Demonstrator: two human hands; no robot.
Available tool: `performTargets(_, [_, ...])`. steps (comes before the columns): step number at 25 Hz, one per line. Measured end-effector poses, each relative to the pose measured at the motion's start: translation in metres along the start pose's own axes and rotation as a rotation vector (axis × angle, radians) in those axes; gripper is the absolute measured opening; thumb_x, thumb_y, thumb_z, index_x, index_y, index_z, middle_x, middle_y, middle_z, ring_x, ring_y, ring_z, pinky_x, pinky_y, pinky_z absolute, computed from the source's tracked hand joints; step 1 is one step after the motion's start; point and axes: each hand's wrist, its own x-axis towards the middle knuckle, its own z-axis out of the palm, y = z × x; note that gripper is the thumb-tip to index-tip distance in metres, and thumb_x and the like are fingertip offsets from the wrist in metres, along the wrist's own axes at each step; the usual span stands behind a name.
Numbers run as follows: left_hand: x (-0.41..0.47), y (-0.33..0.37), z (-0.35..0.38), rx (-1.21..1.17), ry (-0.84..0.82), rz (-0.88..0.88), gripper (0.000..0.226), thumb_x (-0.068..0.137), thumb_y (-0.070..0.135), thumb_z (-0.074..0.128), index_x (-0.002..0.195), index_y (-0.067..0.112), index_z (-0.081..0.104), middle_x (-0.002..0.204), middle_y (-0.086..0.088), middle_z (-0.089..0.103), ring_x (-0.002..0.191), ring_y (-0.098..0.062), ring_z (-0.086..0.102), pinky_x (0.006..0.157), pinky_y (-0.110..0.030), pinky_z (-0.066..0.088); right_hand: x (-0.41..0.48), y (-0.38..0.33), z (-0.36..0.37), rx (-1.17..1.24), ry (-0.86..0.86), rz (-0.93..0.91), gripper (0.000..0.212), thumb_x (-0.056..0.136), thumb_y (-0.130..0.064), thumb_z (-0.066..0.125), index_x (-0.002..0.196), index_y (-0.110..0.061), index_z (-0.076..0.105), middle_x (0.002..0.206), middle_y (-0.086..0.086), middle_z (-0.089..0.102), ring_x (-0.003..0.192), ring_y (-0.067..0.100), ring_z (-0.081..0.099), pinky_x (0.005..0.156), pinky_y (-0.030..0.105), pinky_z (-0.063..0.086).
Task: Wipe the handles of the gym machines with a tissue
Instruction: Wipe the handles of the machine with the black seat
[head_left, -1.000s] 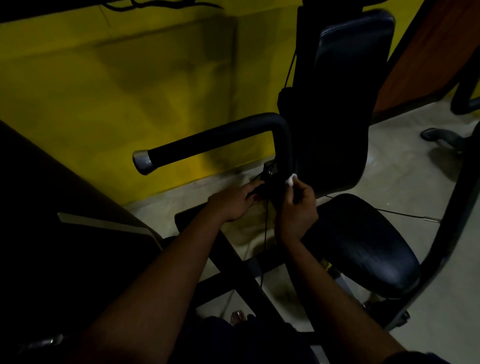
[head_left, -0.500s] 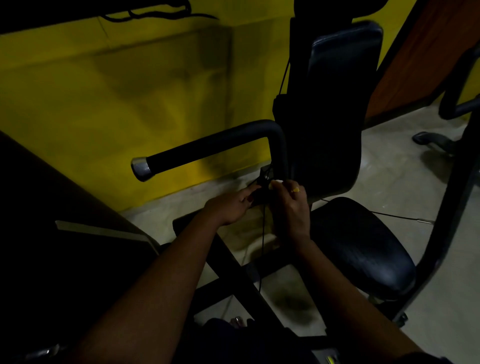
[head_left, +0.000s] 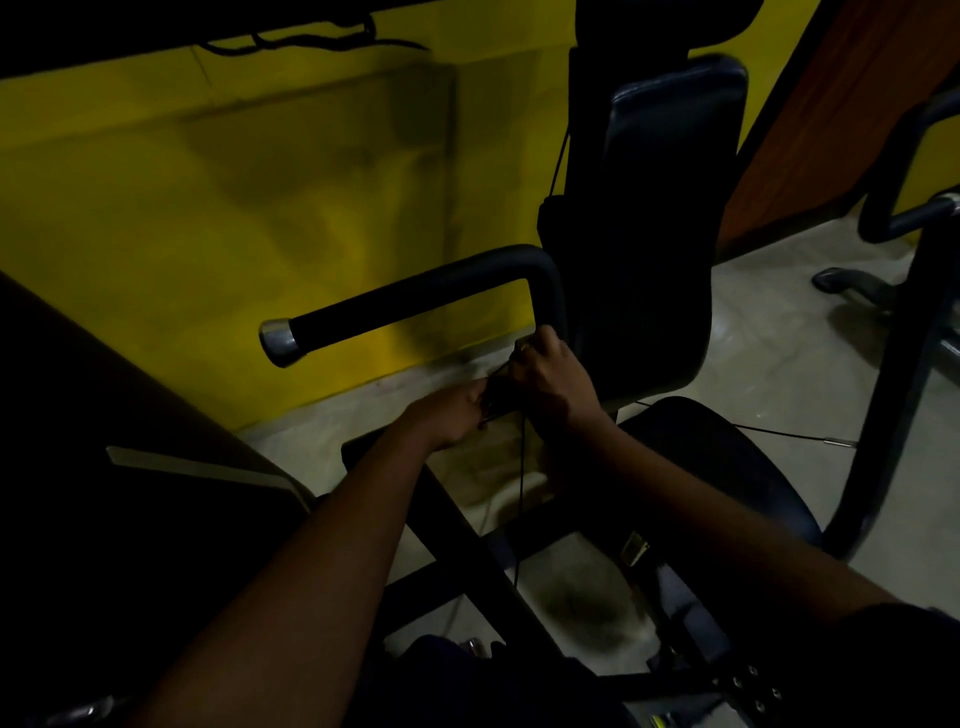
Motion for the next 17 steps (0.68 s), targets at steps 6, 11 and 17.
performTargets(6, [-0.005, 0.002, -0.001, -0.045, 0.017, 0.002, 0.045, 0.104, 0.025, 0.036, 0.148, 0.033, 0.033, 0.14, -0.006, 0.053, 0.117, -0.027, 0.055, 0.094, -0.04, 0.049, -0.007, -0.008, 0.004, -0.012, -0.159, 0.061, 0.034, 0.087, -0.01, 0.034, 0.104, -0.006, 0.063, 0.099, 0.011, 0.063, 0.089, 0.03, 0.057, 0.077, 0.034, 0.04])
performTargets(11, [-0.007, 0.003, -0.004, -0.053, 0.014, 0.02, 0.044, 0.105, 0.026, 0.035, 0.149, 0.031, 0.033, 0.144, -0.005, 0.048, 0.118, -0.028, 0.055, 0.095, -0.043, 0.05, -0.025, 0.054, -0.012, 0.025, 0.358, -0.284, 0.033, 0.083, -0.016, 0.053, 0.113, -0.003, 0.051, 0.096, 0.018, 0.069, 0.091, 0.03, 0.046, 0.061, 0.034, 0.055])
performTargets(17, [-0.005, 0.006, -0.005, -0.148, -0.005, 0.0, 0.044, 0.106, 0.023, 0.034, 0.149, 0.032, 0.032, 0.148, -0.006, 0.044, 0.123, -0.026, 0.052, 0.081, -0.03, 0.048, -0.04, 0.019, 0.027, 0.266, 0.486, 0.219, 0.065, 0.067, 0.0, 0.085, 0.12, -0.01, 0.048, 0.127, 0.01, 0.041, 0.116, 0.036, 0.038, 0.089, 0.045, 0.049])
